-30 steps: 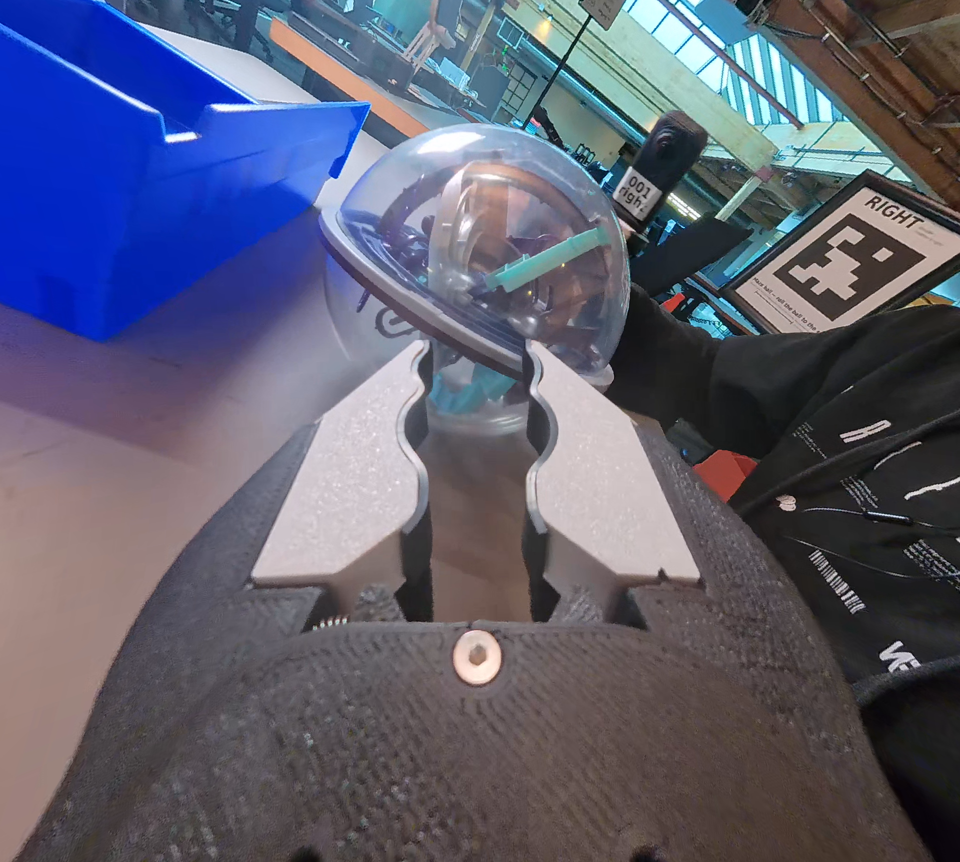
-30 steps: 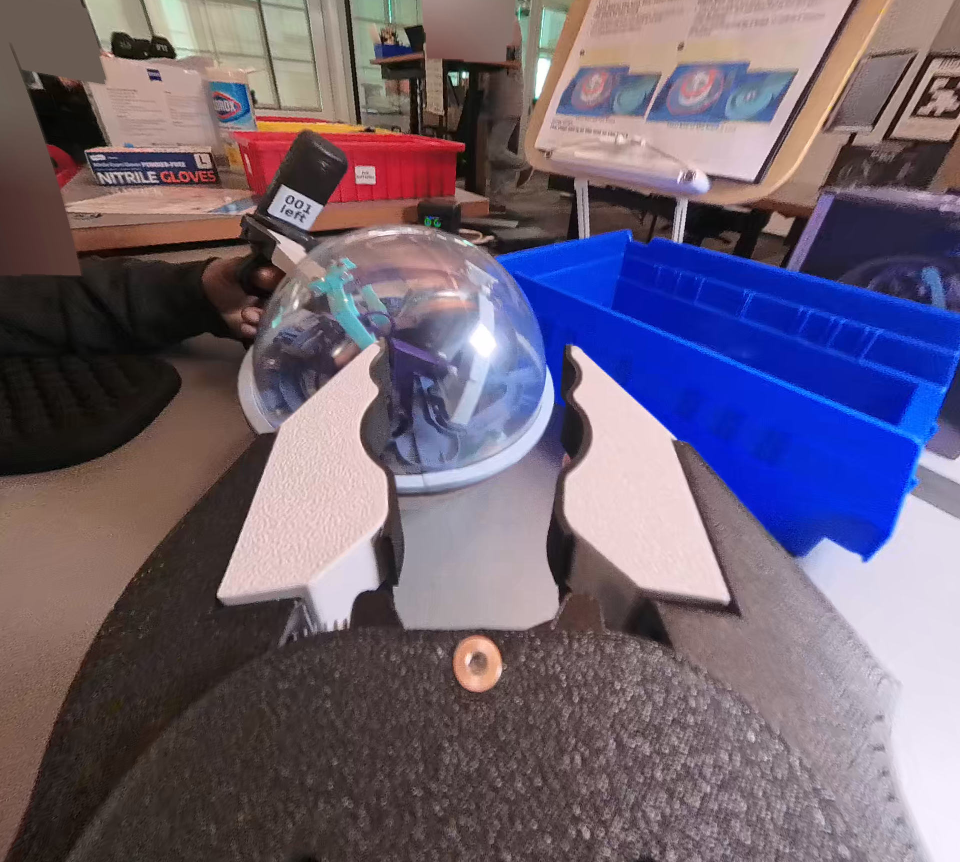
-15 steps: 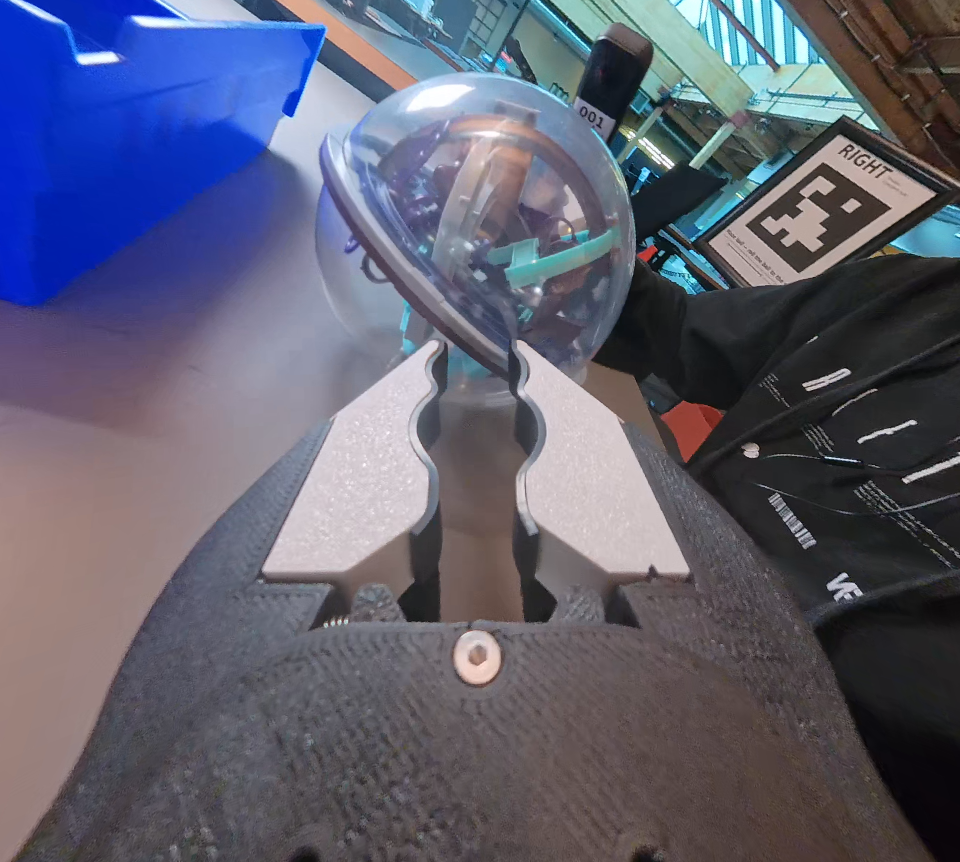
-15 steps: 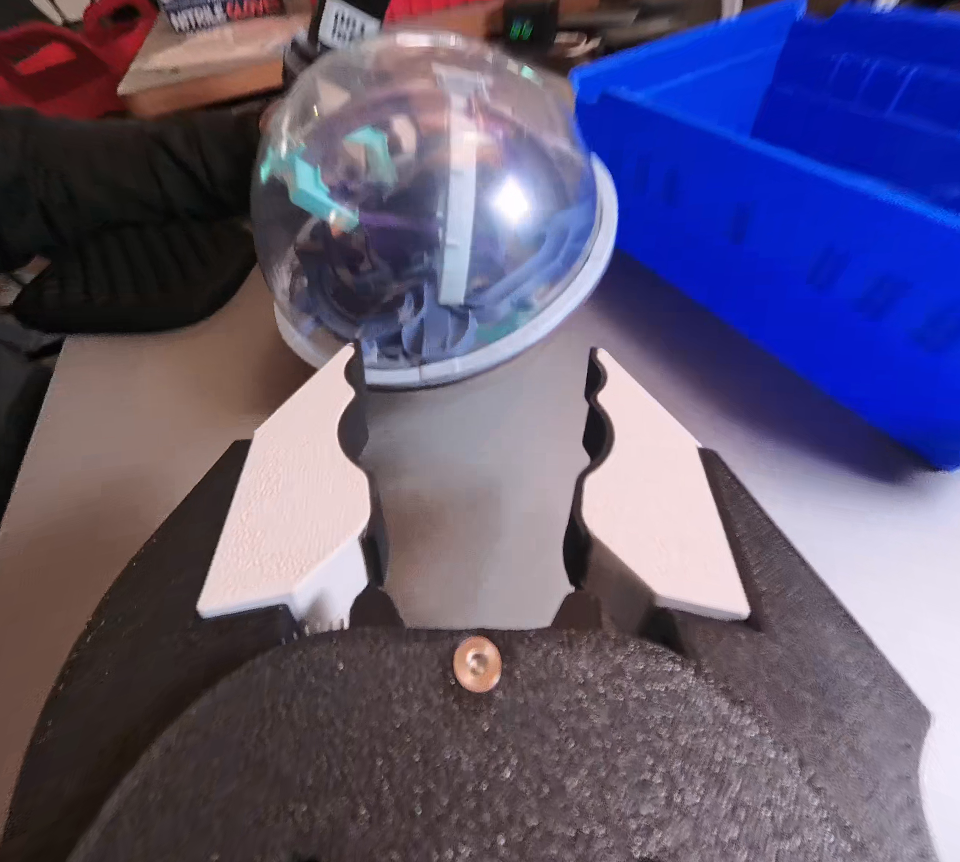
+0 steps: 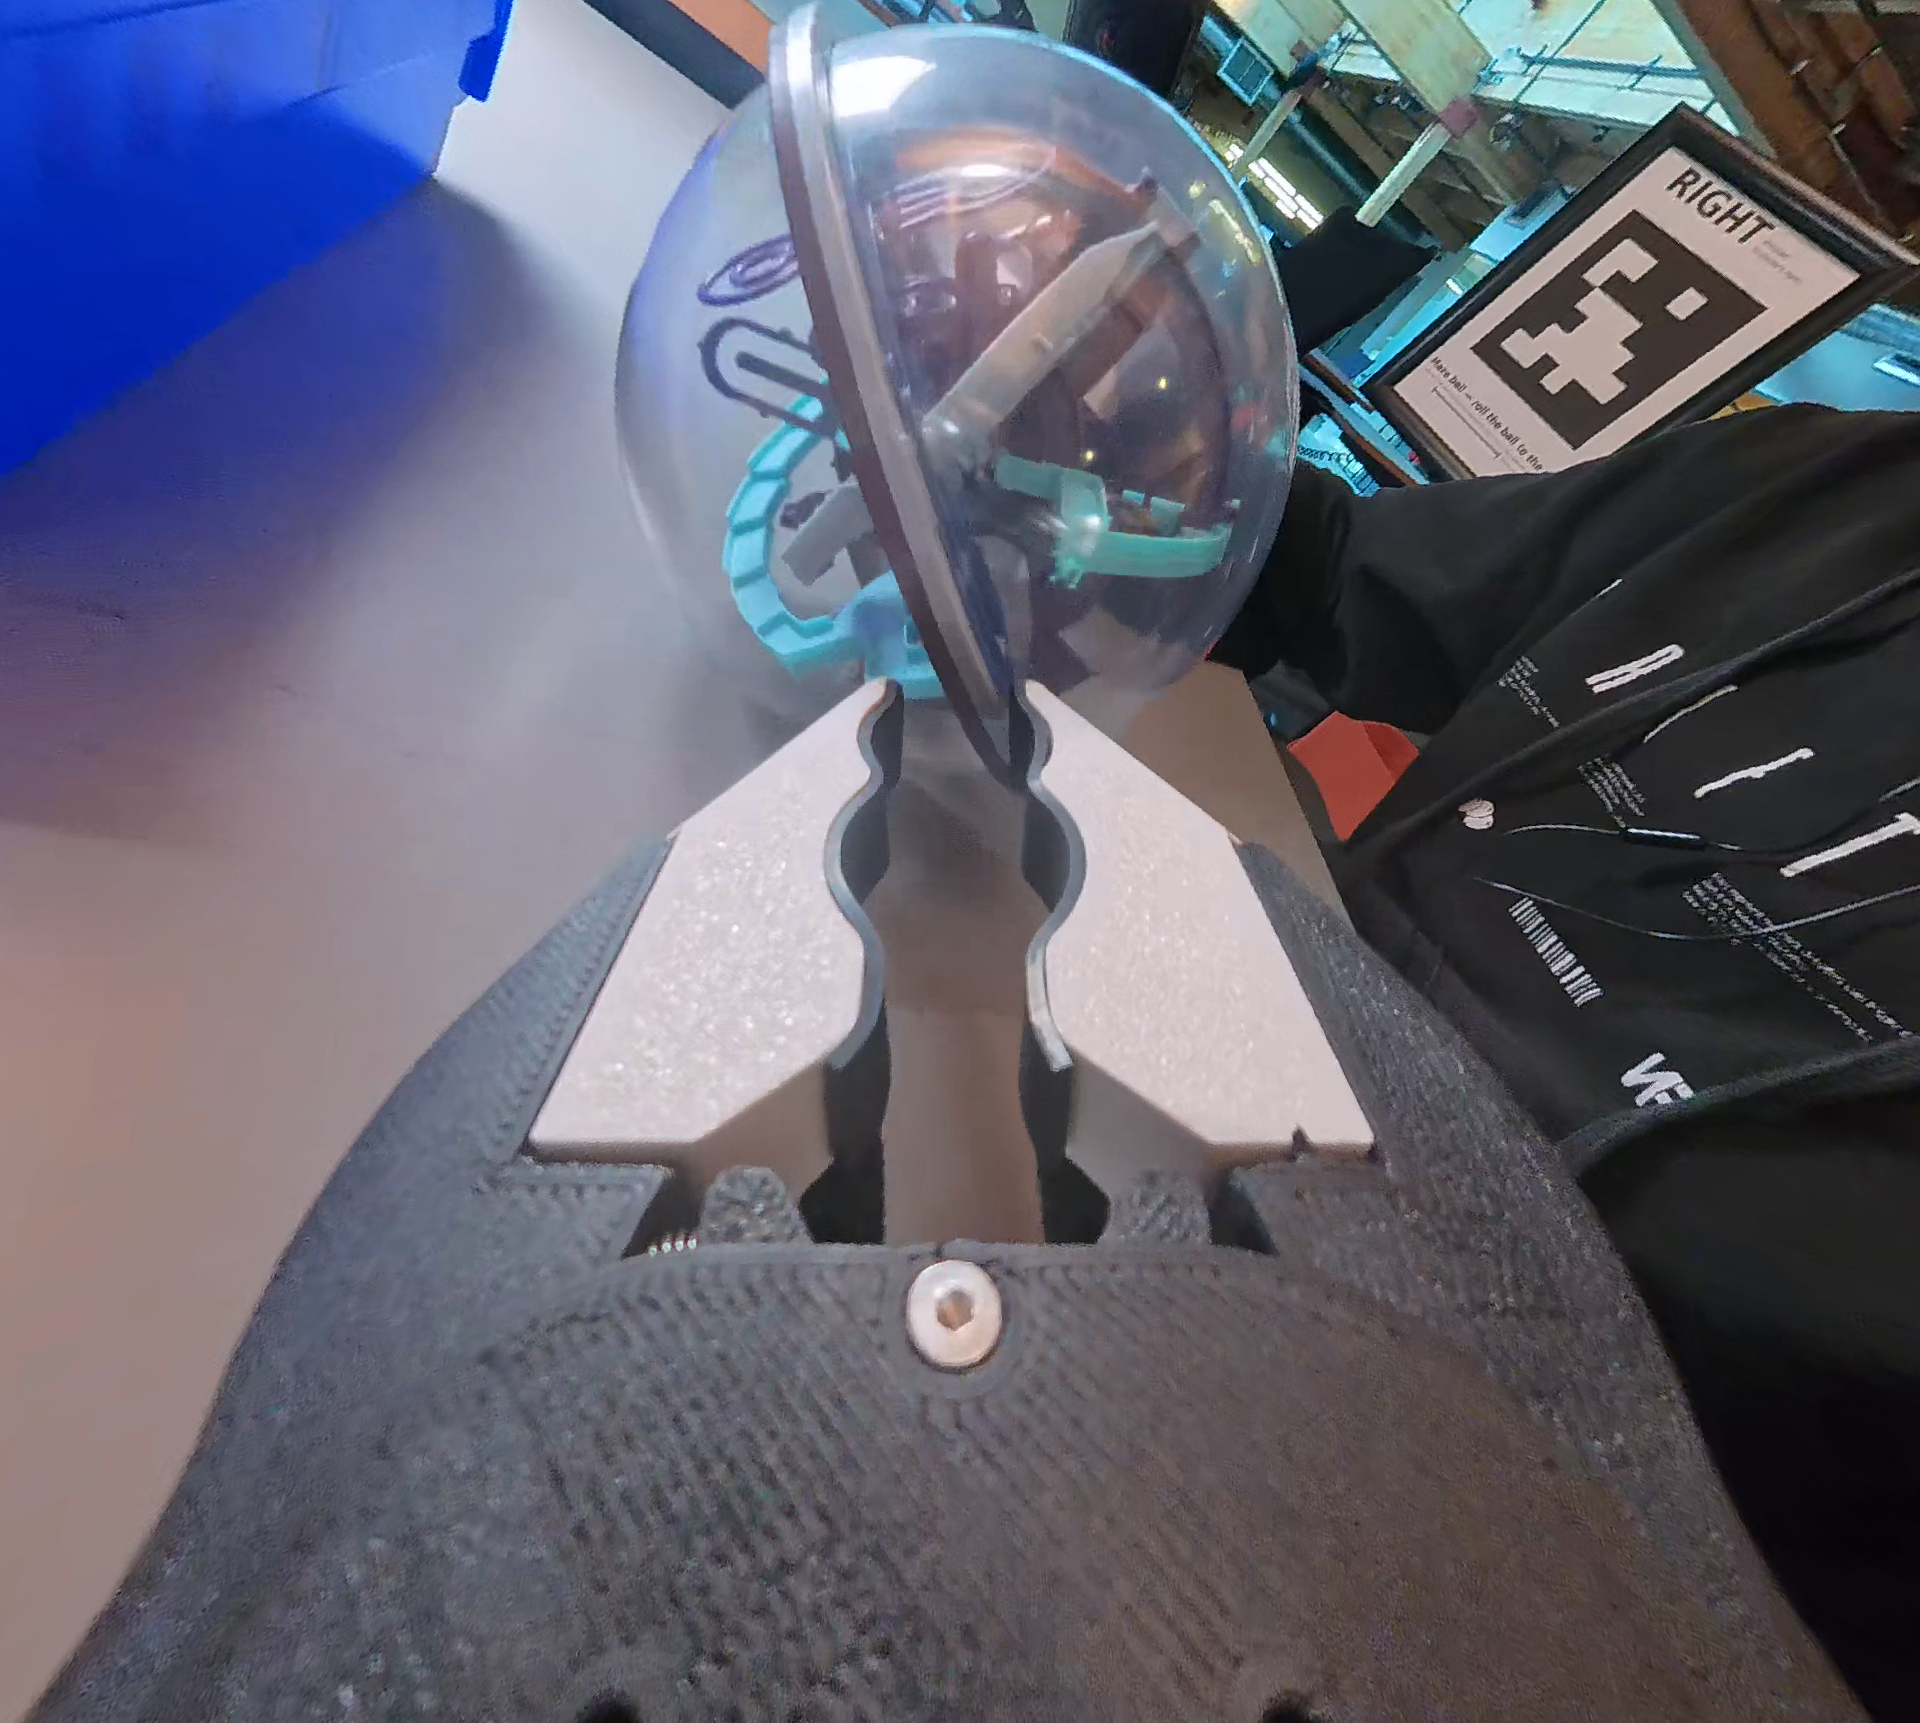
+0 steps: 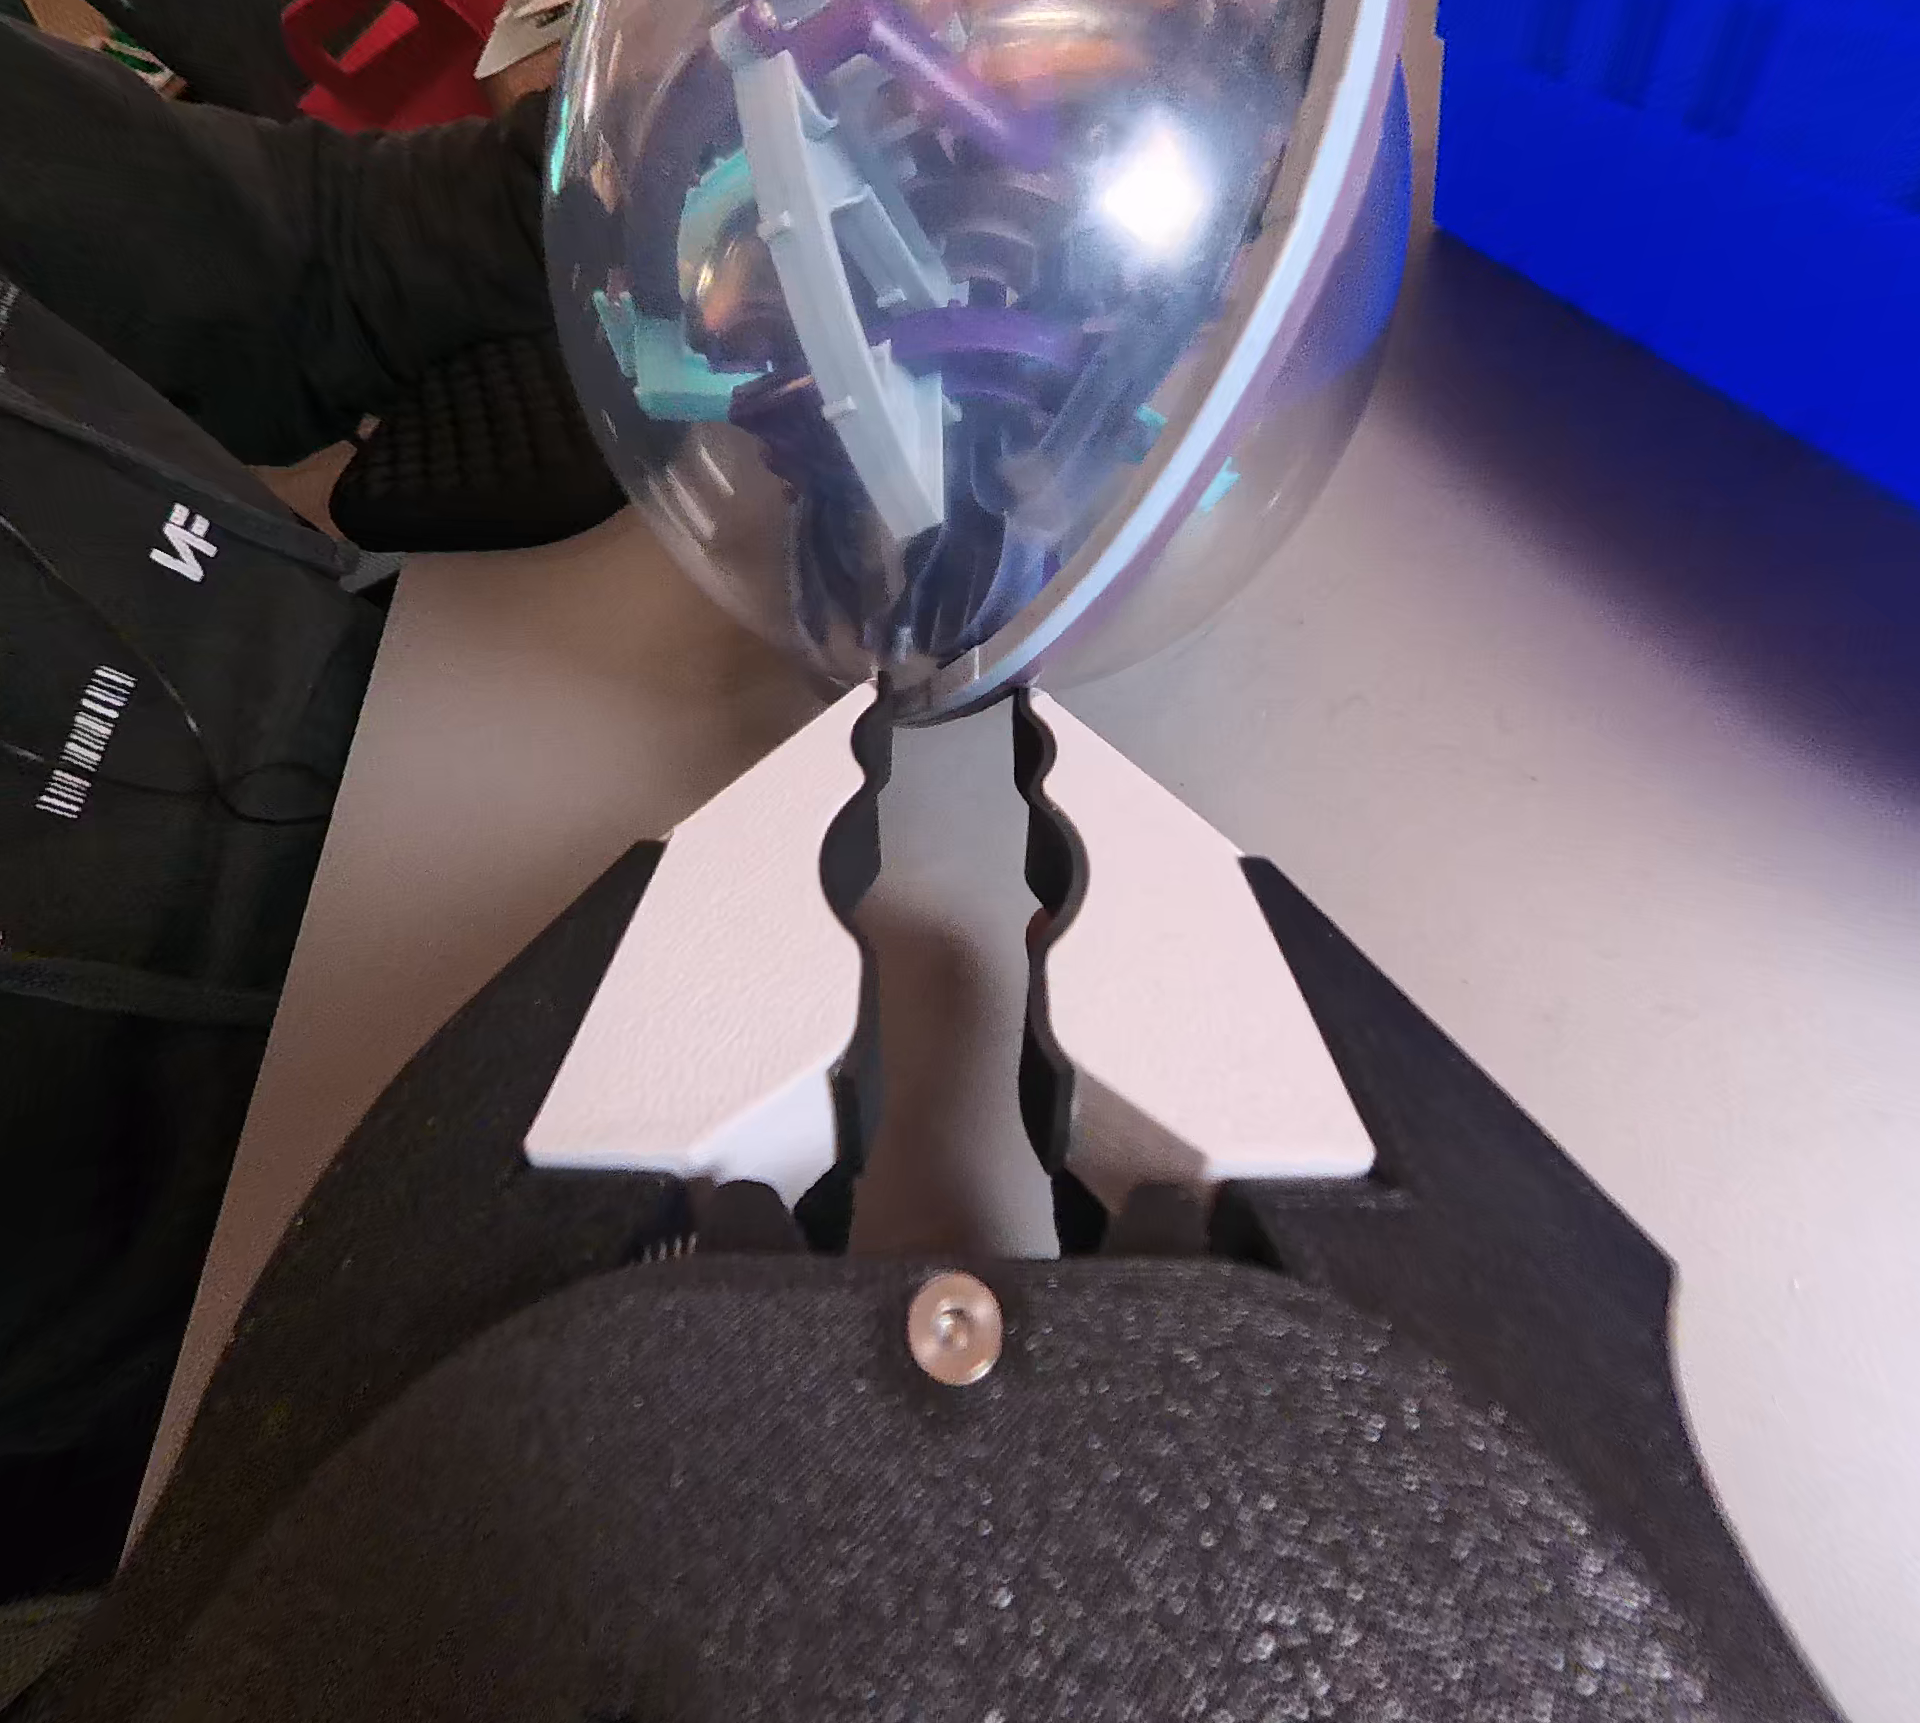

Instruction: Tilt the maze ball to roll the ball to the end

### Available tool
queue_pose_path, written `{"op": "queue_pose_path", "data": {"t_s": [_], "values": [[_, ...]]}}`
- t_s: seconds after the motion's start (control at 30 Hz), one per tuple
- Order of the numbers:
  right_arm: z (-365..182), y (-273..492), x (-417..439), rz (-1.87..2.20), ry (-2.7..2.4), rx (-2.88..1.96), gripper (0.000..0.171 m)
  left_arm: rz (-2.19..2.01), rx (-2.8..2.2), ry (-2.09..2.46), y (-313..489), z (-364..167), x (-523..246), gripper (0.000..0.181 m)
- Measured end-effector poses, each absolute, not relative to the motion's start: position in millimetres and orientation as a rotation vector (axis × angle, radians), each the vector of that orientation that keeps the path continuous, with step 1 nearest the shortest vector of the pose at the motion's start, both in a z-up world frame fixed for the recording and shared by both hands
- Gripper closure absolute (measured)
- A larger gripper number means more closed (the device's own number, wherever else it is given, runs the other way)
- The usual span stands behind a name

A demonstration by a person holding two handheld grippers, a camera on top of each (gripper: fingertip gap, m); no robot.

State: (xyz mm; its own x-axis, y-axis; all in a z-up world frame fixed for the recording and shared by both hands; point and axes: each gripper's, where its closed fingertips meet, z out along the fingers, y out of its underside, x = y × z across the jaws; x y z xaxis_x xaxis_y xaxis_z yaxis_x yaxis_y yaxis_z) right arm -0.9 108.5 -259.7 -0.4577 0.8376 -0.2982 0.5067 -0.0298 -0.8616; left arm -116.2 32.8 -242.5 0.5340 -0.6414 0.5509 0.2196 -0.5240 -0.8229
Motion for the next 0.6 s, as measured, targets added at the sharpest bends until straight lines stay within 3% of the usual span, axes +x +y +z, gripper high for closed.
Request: {"op": "queue_pose_path", "data": {"t_s": [0.33,0.6], "values": [[-262,104,-6,1.561,-1.896,-1.528,0.162,-1.067,-1.762,0.204,47,-236,-136,0.154],[-251,89,-19,1.853,-1.723,-1.712,0.165,-1.040,-1.681,0.139,53,-225,-143,0.147]]}}
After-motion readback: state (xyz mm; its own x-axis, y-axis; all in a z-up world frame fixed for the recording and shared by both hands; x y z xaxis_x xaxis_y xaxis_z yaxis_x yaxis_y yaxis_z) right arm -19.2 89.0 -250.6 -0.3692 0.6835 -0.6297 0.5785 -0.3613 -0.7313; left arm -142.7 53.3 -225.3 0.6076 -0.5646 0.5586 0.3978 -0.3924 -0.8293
